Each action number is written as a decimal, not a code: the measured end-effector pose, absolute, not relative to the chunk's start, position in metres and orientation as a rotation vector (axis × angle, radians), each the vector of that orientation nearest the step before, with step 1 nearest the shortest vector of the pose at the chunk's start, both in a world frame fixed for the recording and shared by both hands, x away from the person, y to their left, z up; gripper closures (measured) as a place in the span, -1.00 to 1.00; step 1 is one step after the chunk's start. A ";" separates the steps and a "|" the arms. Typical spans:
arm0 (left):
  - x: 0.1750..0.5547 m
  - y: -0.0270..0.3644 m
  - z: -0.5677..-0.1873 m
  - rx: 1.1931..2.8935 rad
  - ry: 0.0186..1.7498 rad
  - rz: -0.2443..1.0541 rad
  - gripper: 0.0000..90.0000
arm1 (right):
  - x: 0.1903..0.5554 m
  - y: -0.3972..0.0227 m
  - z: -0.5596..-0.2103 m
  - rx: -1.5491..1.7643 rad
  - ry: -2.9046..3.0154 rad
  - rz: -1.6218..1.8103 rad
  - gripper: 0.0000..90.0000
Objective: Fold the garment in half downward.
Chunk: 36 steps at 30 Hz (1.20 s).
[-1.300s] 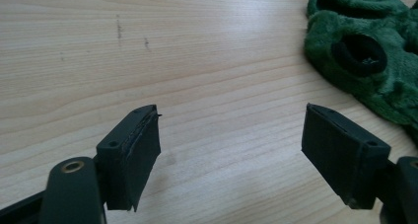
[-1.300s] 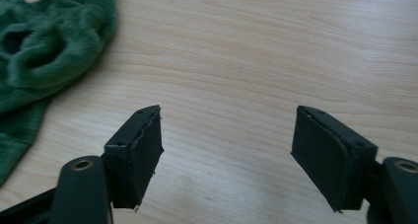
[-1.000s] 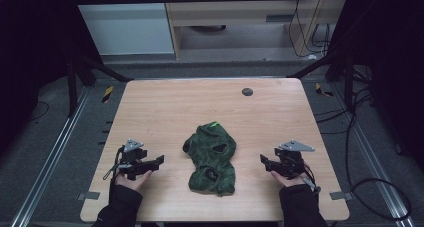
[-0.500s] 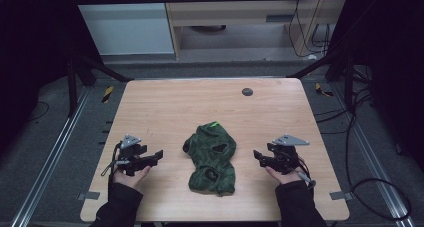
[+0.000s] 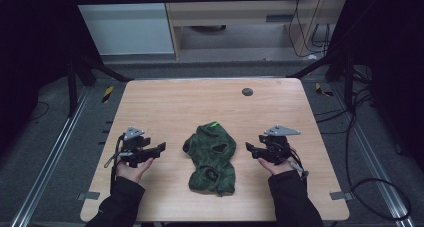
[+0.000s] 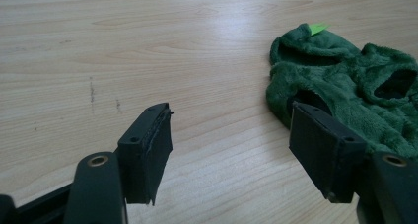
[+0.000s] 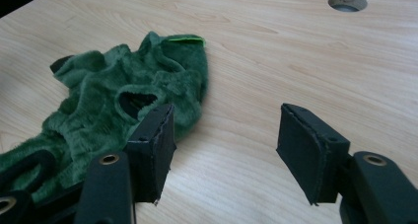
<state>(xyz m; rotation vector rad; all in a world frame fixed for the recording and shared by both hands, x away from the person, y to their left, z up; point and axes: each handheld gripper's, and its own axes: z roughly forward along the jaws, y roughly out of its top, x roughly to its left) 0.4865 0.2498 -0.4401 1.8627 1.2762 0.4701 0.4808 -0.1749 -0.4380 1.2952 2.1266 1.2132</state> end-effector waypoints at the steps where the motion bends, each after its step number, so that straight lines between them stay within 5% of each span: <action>1: 0.488 0.249 -0.440 1.864 1.273 0.467 -0.28 | 0.482 -0.173 -0.437 1.292 2.127 1.213 -0.14; 36: 0.540 0.194 -0.444 1.948 1.182 0.409 -0.25 | 0.533 -0.138 -0.444 1.282 2.175 1.209 0.03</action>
